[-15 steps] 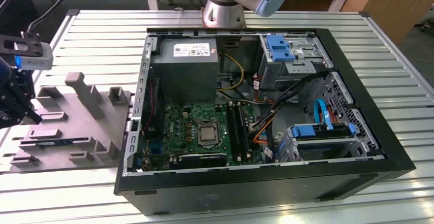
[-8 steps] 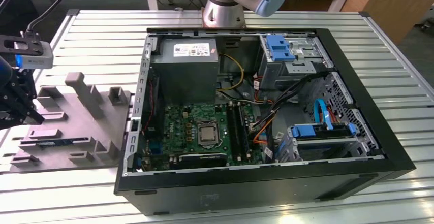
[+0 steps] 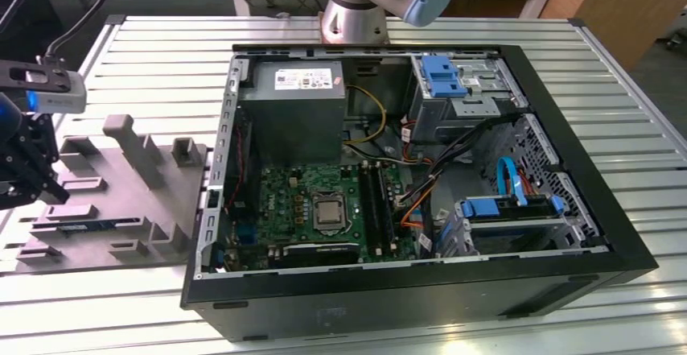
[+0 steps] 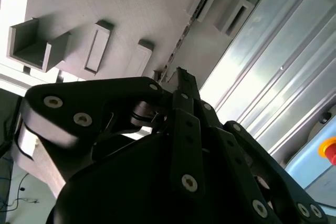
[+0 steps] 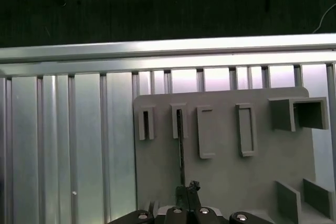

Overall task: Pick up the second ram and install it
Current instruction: 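Pick up the second ram and move it above second insertion slot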

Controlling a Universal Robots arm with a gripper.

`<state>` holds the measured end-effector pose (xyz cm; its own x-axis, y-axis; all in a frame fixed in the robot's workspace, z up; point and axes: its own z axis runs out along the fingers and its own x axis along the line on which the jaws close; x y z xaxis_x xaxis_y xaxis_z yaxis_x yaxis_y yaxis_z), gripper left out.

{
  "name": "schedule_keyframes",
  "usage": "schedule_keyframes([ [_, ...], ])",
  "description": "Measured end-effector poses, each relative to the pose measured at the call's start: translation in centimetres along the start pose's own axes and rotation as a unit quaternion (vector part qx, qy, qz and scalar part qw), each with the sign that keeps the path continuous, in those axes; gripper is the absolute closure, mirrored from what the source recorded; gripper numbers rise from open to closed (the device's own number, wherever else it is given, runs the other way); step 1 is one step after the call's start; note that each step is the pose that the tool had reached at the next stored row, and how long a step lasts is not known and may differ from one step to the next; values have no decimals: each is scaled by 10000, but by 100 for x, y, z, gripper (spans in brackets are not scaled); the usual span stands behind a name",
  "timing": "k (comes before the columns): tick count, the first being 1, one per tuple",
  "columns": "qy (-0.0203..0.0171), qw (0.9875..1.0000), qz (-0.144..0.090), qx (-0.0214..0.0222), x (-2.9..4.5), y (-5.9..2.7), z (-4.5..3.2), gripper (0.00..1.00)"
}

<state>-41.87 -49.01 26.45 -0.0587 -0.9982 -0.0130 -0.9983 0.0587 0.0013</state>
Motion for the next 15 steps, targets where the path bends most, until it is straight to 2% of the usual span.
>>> schedule_keyframes([
  [15,3,9994,-335,-4,2,-11,200,89],
])
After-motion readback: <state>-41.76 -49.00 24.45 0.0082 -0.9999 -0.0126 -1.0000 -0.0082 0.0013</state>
